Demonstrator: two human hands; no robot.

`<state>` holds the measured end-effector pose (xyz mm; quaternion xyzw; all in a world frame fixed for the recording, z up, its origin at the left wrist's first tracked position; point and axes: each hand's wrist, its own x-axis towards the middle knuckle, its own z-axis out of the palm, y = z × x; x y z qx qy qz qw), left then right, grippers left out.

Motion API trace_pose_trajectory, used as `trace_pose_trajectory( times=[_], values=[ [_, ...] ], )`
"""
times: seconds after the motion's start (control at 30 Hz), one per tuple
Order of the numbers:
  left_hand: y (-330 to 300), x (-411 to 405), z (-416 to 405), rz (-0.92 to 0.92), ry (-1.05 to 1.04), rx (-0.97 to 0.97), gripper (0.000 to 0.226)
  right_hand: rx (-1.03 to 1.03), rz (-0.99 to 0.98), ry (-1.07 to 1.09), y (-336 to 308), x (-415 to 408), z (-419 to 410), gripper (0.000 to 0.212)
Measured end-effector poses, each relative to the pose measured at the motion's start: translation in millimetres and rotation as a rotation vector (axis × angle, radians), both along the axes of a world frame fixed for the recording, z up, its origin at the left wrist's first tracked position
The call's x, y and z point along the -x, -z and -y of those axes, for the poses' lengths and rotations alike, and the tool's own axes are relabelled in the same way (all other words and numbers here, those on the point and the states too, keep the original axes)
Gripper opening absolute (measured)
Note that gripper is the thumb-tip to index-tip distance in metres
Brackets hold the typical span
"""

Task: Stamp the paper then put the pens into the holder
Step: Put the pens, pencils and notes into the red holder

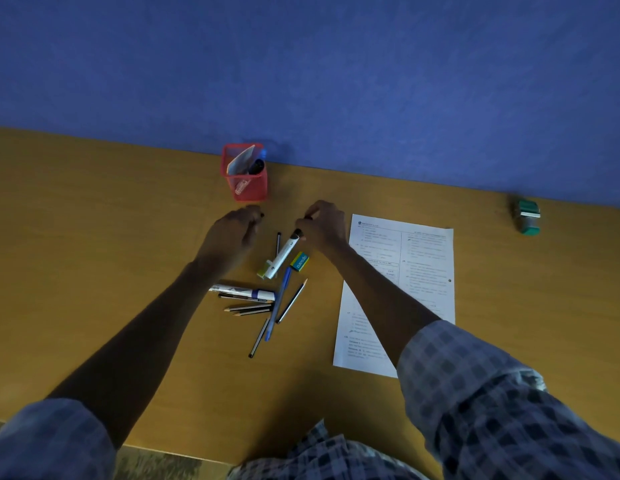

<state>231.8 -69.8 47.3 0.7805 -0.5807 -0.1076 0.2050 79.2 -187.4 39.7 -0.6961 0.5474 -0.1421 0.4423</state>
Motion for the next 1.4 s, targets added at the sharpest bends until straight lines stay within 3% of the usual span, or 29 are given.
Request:
trace_pose_trajectory(
  times=[0.27, 0.47, 0.6, 0.87, 1.07, 1.2, 1.4],
  values=[
    [-51, -20, 24, -0.095, -0.101, 0.447, 0.027, 0.219, 0.355, 0.035, -42, -5, 24, 0.021],
    [-80, -44, 44, -0.175, -0.215, 0.638, 0.02, 0.339, 0.598, 0.086, -72, -18, 36, 0.024],
    [-90, -57, 54, -0.216, -0.224, 0.694, 0.017, 0.434, 0.661, 0.104, -86, -34, 42, 0.025],
    [-80, -71, 71, -0.139, -0.24, 0.611, 0.012, 0.609, 0.589, -0.076, -89, -69, 40, 0.019],
    [-48, -76, 75, 0.128, -0.288, 0.43, 0.019, 0.702, 0.338, -0.203, -71, -84, 35, 0.02],
    [-32, -77, 73, 0.172, -0.232, 0.297, 0.023, 0.7, 0.169, -0.239, -58, -83, 34, 0.013],
    [-21, -77, 57, 0.182, -0.182, 0.265, 0.042, 0.635, 0.055, -0.321, -57, -69, 33, 0.026]
  ],
)
